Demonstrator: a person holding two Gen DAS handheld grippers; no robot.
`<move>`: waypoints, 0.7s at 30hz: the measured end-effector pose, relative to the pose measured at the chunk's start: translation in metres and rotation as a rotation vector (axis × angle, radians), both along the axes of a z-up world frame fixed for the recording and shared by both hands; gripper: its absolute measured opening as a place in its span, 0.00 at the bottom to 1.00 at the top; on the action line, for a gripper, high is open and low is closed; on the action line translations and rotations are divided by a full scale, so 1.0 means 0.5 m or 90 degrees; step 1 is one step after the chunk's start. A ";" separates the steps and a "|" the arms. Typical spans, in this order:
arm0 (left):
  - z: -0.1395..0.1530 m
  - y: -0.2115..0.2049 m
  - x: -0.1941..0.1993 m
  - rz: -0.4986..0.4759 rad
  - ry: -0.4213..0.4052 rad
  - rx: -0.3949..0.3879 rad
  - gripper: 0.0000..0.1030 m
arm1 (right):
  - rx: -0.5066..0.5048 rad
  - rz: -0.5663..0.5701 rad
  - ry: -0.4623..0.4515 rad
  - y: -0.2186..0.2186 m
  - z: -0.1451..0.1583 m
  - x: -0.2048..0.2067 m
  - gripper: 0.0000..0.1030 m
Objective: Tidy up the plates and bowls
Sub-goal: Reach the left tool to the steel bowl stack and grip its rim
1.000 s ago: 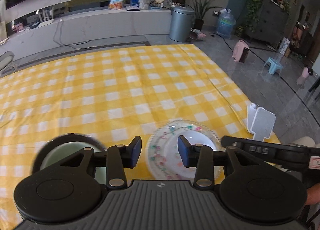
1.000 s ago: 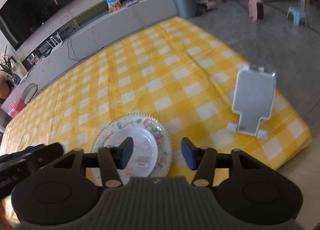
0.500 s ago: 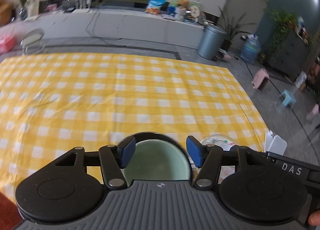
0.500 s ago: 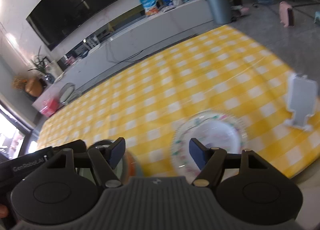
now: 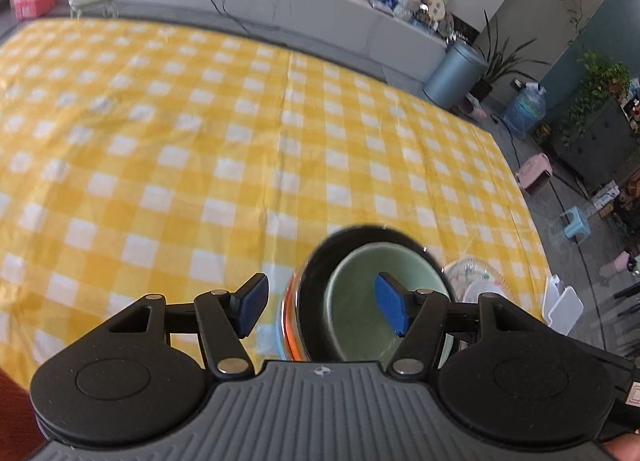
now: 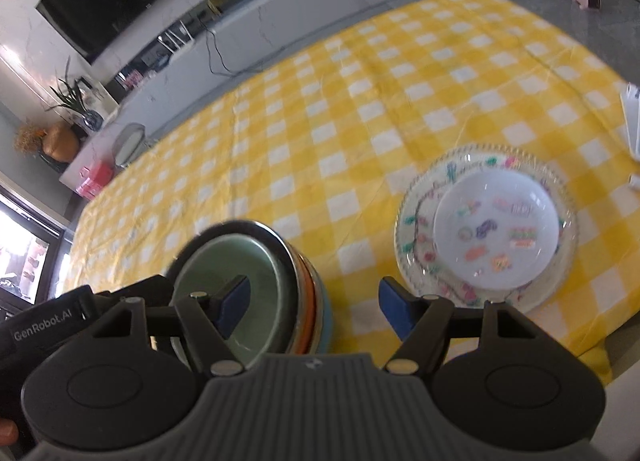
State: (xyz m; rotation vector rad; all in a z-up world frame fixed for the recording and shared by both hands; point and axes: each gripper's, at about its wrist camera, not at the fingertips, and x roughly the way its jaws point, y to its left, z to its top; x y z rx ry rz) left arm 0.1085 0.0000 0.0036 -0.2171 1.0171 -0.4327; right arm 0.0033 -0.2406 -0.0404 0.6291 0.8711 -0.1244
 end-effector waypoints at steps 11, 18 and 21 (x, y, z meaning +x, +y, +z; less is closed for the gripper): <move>-0.064 -0.020 0.014 -0.015 0.059 0.004 0.71 | 0.033 0.000 0.018 -0.010 -0.047 0.015 0.68; -0.096 -0.022 0.024 -0.013 0.083 0.018 0.72 | 0.021 0.017 0.026 -0.004 -0.067 0.026 0.68; -0.102 -0.015 0.027 -0.010 0.095 -0.002 0.72 | 0.025 0.020 0.029 -0.002 -0.074 0.030 0.68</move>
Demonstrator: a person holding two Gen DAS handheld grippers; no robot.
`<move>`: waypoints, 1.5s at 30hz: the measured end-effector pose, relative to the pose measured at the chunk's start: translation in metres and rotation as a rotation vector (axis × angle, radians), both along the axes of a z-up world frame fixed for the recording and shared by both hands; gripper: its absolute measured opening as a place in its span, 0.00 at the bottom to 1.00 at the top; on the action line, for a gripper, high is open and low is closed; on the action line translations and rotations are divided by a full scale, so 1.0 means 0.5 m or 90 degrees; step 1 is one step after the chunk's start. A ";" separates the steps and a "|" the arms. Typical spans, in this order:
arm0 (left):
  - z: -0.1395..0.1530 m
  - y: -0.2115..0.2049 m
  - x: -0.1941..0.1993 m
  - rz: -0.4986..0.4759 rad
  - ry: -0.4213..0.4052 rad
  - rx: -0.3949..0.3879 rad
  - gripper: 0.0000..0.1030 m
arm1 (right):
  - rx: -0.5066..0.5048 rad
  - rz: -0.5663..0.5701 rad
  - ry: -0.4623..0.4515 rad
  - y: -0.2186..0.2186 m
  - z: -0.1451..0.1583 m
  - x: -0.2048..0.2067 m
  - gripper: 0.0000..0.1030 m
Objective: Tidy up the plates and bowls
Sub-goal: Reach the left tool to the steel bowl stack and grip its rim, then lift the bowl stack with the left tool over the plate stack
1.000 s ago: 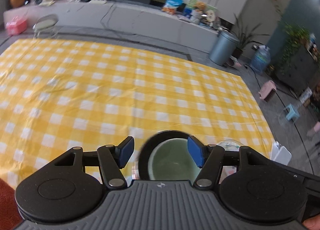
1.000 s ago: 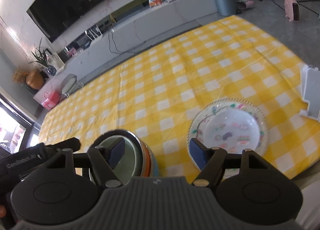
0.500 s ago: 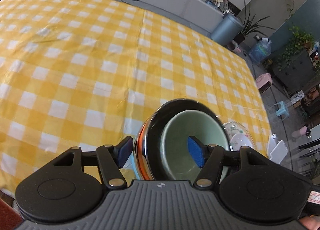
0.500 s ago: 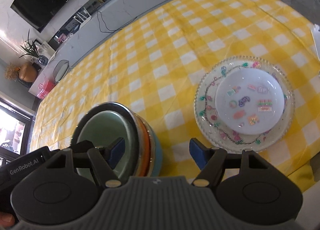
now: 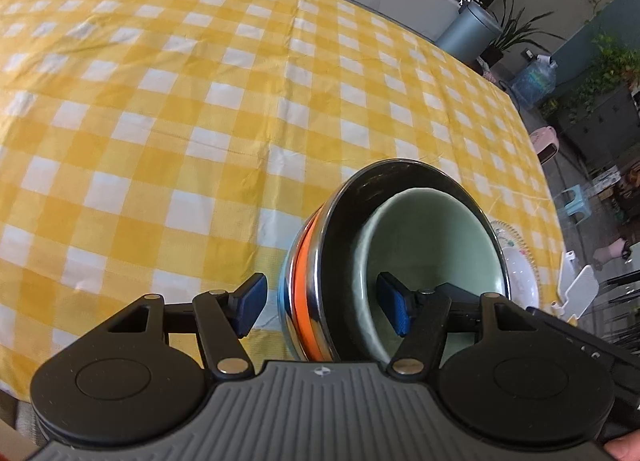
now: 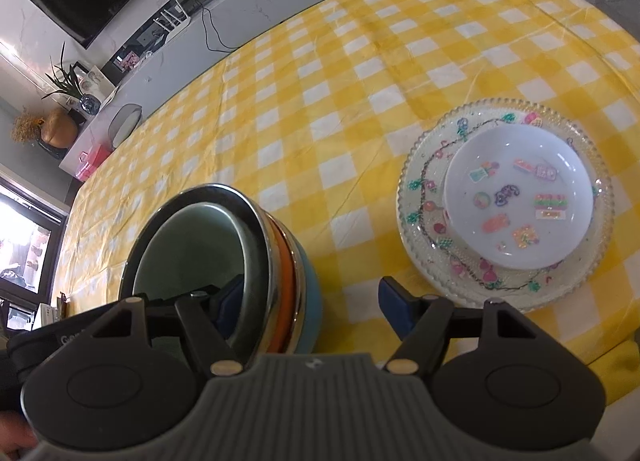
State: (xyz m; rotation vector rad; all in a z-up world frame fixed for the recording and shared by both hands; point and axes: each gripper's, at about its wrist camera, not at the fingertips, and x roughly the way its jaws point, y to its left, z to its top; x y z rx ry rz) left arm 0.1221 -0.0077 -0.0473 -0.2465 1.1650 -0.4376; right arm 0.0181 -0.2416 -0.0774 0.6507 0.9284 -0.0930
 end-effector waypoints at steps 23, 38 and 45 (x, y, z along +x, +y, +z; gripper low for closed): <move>-0.033 0.009 0.017 0.034 0.045 -0.092 0.74 | 0.128 -0.001 -0.001 -0.006 -0.042 0.008 0.48; -0.023 0.010 0.006 0.024 0.024 -0.090 0.67 | 0.126 -0.018 0.003 -0.005 -0.041 -0.003 0.43; -0.021 0.017 0.005 0.025 0.029 -0.098 0.63 | 0.143 -0.030 0.005 -0.009 -0.042 -0.011 0.43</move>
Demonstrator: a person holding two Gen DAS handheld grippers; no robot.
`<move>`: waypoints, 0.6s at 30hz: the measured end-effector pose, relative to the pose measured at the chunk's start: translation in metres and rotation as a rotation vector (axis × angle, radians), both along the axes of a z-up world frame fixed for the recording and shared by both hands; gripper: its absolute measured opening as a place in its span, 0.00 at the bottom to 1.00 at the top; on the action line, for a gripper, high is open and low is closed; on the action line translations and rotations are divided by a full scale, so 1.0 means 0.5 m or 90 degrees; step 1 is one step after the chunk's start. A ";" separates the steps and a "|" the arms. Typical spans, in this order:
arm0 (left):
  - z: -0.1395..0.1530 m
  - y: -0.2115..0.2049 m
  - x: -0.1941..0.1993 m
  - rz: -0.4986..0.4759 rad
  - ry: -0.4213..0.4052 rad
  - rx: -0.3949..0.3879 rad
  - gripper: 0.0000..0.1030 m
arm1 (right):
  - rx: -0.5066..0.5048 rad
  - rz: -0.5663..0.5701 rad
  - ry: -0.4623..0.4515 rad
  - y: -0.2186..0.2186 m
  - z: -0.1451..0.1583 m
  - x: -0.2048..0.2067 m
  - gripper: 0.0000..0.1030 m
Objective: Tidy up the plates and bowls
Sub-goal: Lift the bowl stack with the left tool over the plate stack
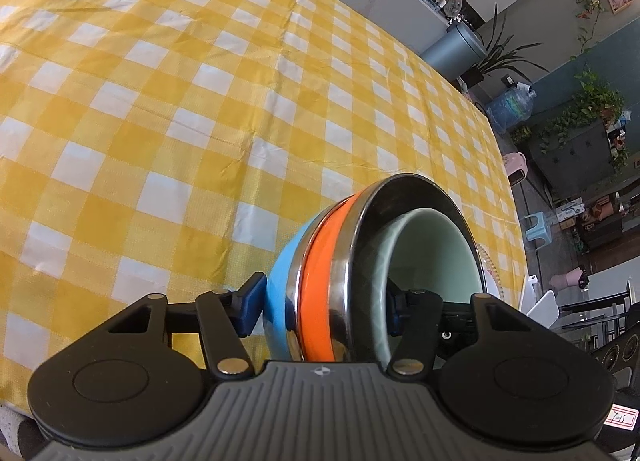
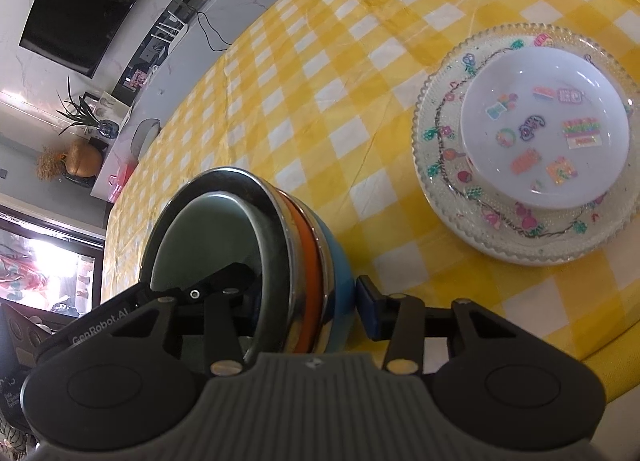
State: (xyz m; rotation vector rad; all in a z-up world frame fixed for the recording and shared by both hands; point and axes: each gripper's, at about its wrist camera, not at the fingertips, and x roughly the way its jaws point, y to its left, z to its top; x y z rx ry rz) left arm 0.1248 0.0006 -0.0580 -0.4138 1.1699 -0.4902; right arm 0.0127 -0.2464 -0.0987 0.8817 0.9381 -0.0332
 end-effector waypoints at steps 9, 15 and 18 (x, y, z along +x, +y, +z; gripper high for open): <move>0.034 -0.028 -0.011 -0.018 -0.020 -0.008 0.61 | 0.002 -0.013 -0.014 -0.022 0.017 -0.018 0.43; 0.065 -0.090 -0.022 -0.041 -0.031 -0.025 0.61 | -0.005 -0.038 -0.034 -0.073 0.052 -0.052 0.43; 0.078 -0.136 -0.028 -0.060 -0.038 -0.038 0.60 | -0.015 -0.053 -0.042 -0.112 0.070 -0.072 0.42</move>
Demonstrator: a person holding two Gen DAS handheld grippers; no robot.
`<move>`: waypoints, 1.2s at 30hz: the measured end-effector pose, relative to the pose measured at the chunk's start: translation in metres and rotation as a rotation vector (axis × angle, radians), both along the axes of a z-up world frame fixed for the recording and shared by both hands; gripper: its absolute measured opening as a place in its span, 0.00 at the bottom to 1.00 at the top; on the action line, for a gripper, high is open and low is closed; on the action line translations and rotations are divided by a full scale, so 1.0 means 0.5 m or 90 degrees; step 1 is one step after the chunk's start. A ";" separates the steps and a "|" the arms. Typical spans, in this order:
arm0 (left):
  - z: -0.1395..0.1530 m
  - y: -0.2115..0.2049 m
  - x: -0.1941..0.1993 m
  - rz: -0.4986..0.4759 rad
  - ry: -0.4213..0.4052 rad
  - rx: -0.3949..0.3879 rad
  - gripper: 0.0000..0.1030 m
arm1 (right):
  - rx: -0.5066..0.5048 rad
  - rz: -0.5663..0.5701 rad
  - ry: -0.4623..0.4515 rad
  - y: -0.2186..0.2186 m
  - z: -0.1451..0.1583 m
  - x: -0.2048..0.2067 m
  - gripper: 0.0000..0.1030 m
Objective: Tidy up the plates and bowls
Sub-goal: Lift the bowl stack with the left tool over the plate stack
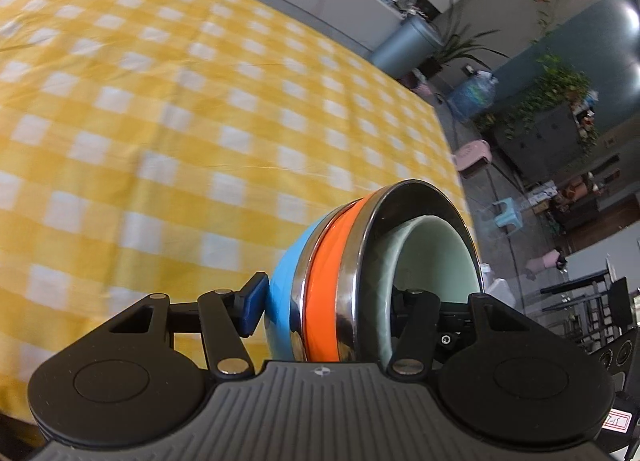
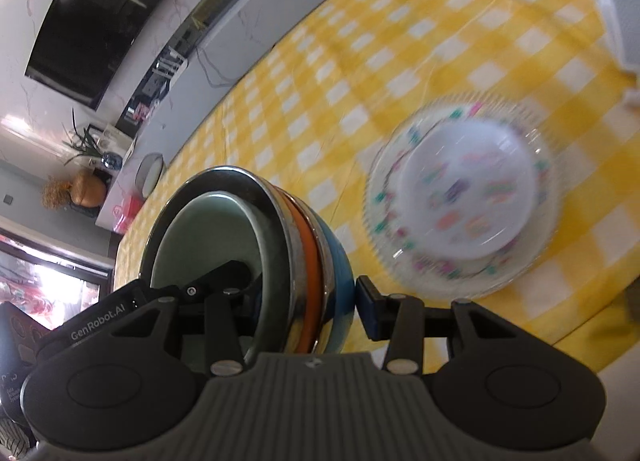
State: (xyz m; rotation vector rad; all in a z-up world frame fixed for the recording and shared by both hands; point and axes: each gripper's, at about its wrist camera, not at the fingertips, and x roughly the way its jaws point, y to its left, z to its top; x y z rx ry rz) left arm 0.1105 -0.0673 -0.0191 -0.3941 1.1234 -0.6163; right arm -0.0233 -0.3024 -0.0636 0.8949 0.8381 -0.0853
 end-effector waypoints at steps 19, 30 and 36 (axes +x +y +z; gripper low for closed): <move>-0.025 -0.218 0.000 -0.065 0.017 -0.029 0.59 | -0.027 -0.054 -0.015 -0.223 0.012 -0.049 0.42; -0.045 -0.215 0.008 -0.054 0.028 -0.012 0.59 | -0.004 -0.049 -0.004 -0.237 -0.029 -0.027 0.41; -0.055 -0.210 0.011 -0.051 0.040 -0.015 0.59 | -0.007 -0.048 0.002 -0.232 -0.031 -0.027 0.41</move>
